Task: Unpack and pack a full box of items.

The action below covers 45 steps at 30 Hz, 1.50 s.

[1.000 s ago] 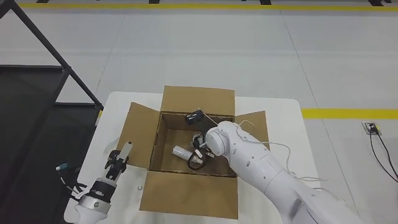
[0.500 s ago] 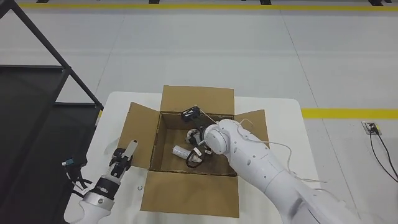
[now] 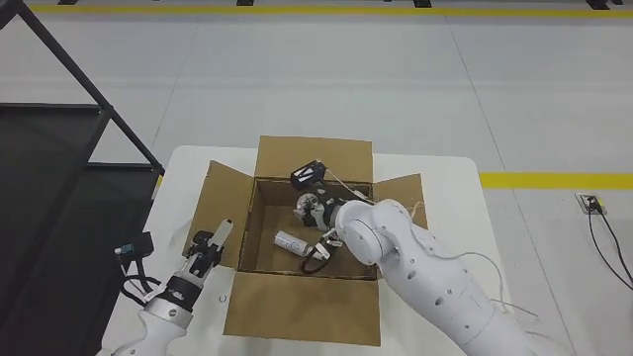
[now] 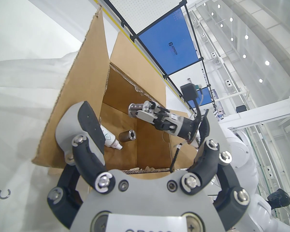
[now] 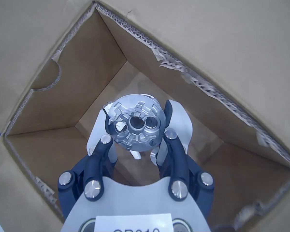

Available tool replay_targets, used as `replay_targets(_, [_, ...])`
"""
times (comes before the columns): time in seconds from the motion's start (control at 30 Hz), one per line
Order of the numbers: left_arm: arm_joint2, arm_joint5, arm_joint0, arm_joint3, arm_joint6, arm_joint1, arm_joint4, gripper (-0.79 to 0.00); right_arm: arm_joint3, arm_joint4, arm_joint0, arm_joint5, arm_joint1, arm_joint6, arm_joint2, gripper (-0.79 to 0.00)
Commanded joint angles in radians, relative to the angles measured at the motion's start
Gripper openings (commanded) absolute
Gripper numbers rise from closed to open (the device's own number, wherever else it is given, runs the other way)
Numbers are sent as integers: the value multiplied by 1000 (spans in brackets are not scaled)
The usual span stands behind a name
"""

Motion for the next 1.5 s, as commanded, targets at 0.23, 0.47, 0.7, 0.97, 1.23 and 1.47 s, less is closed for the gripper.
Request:
replay_targets(0.23, [35,14,-30,8,-9,-1,18,0,-562,-218,-397,73,121,126,420,-785])
replay_targets(0.47, [49,25,-55,12,-22,-1,28,0,-665,-166,-597,111,148,87,690,-785])
replay_targets(0.7, [73,40,-85,18,-44,-1,46,0,-524,-107,-622,117,159,92,824,-785])
replay_targets(0.97, [86,56,-94,15,-44,-1,59,0,-170,-91,-440,69,163,139,803,-785])
replay_targets(1.23, [89,68,-86,3,-32,-2,59,0,52,-113,-340,7,166,120,764,-785])
replay_targets(1.47, [106,79,-93,-3,-32,-3,73,0,115,-130,-308,0,167,121,736,-717])
